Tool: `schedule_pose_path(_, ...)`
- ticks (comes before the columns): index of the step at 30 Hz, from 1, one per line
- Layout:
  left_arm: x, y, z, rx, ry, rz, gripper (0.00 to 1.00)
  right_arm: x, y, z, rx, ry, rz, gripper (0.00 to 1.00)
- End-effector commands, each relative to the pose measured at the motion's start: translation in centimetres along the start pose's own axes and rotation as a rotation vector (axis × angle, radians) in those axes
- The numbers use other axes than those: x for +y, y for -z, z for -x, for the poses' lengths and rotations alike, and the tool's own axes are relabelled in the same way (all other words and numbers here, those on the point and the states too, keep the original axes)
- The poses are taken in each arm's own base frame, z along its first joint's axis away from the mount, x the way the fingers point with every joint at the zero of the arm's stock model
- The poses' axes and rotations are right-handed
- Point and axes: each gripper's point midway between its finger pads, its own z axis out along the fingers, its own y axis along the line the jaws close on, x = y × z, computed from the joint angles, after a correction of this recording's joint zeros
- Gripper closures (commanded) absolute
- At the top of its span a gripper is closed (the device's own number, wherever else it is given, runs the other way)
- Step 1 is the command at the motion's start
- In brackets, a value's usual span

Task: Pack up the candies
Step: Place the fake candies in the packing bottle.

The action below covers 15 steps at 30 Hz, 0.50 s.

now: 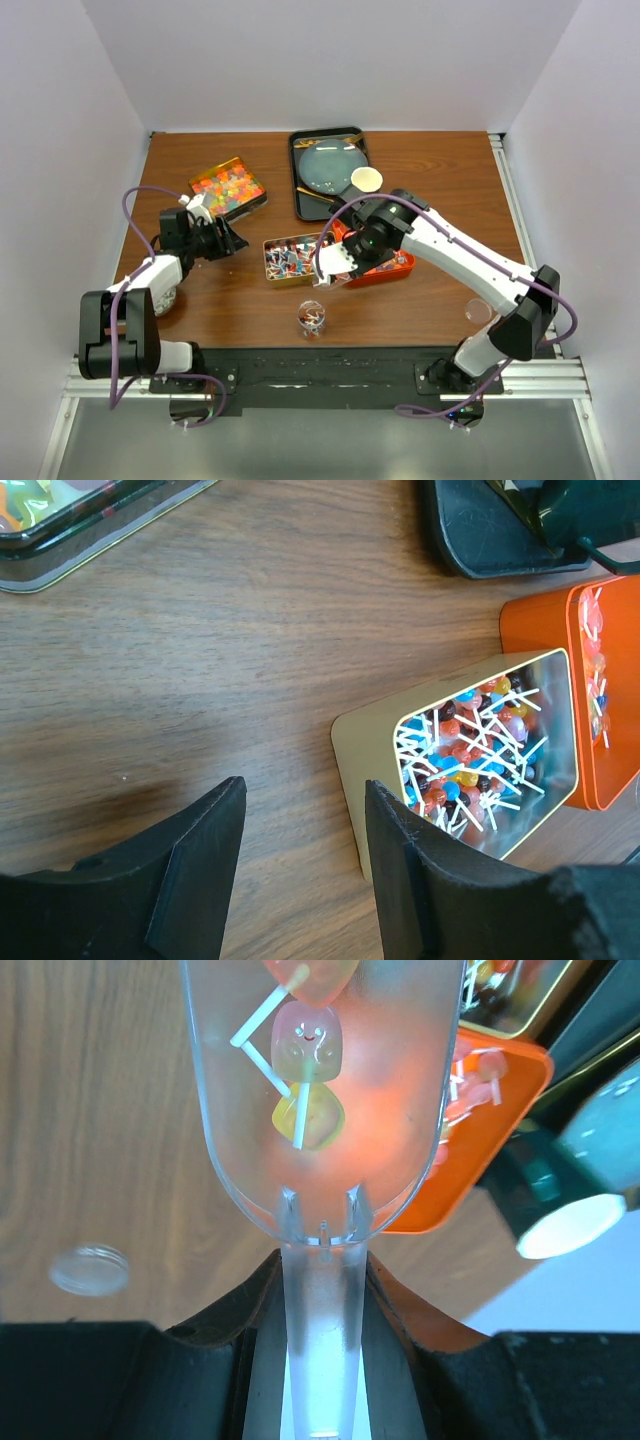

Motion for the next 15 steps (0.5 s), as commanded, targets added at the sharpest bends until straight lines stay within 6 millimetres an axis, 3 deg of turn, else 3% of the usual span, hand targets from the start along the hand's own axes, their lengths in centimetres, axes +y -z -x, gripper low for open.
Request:
schedule_pose_path(1,-1.0,0.6,2.4,-0.081,-0.035,-0.032,0.44,0.3,2.5,-0.3,0.102,0.196,-0.004,1.0)
schedule_pose_path(7,-1.0,0.9,2.7,-0.103,-0.022,-0.026,0.44,0.4,2.7,1.4,0.18,0.296,-0.034,1.0)
schedule_pose_path(15,-2.0,1.6,4.1,-0.141,-0.009,-0.041,0.44,1.1,2.6,1.9,0.344,0.317,-0.006,1.0)
